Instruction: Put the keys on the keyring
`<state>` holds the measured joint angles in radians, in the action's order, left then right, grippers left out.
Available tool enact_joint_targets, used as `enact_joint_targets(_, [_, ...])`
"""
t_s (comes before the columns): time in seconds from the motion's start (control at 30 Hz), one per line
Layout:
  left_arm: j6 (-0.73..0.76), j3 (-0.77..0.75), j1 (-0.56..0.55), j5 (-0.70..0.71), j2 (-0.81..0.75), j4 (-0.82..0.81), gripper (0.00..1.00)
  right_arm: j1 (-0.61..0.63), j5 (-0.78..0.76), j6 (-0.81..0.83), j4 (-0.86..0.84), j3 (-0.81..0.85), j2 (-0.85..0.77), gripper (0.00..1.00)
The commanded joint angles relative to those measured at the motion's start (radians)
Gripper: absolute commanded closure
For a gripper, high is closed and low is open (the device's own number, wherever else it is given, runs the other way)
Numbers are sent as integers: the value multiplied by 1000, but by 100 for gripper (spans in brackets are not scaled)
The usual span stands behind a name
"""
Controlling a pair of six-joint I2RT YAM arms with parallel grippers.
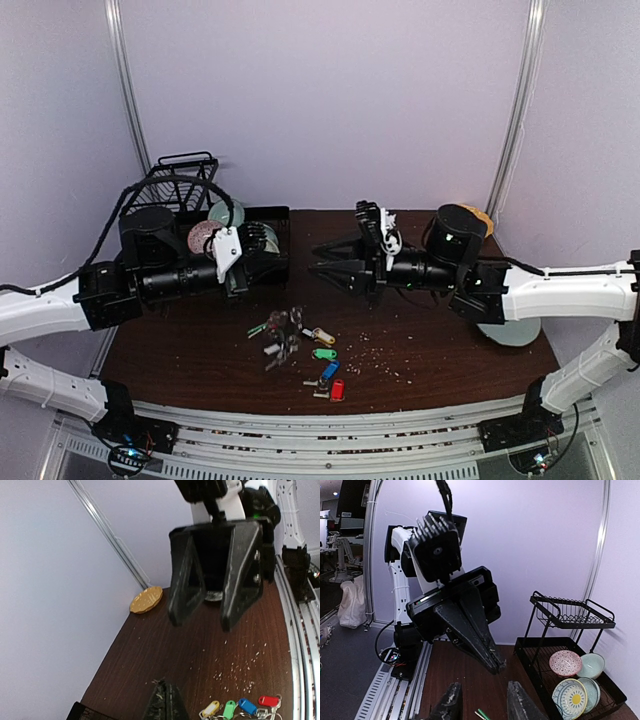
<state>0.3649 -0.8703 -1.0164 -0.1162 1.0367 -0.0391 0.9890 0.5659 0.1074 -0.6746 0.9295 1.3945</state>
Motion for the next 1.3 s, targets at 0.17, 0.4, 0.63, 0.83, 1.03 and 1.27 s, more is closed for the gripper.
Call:
enact_joint_targets(0.17, [12, -10, 16, 107, 27, 172, 100, -34, -84, 3, 135, -27, -64, 73])
enact_joint_targets(0.4, [-319, 113, 85, -120, 144, 198, 90, -32, -205, -306, 265, -87, -33, 73])
enact_joint_targets(0.63, [-484, 288, 84, -115, 186, -25, 68, 65, -377, -489, 420, -117, 139, 76])
enact_joint_targets(0.83, [-617, 325, 84, -111, 273, -105, 62, 63, -391, -549, 548, 17, 327, 76])
enact_joint_targets(1.03, [-598, 353, 85, -88, 267, -110, 60, 88, -277, -557, 656, 50, 396, 73])
enact_joint_targets(1.27, [-563, 352, 84, -67, 231, -101, 59, 87, -233, -549, 631, 61, 426, 71])
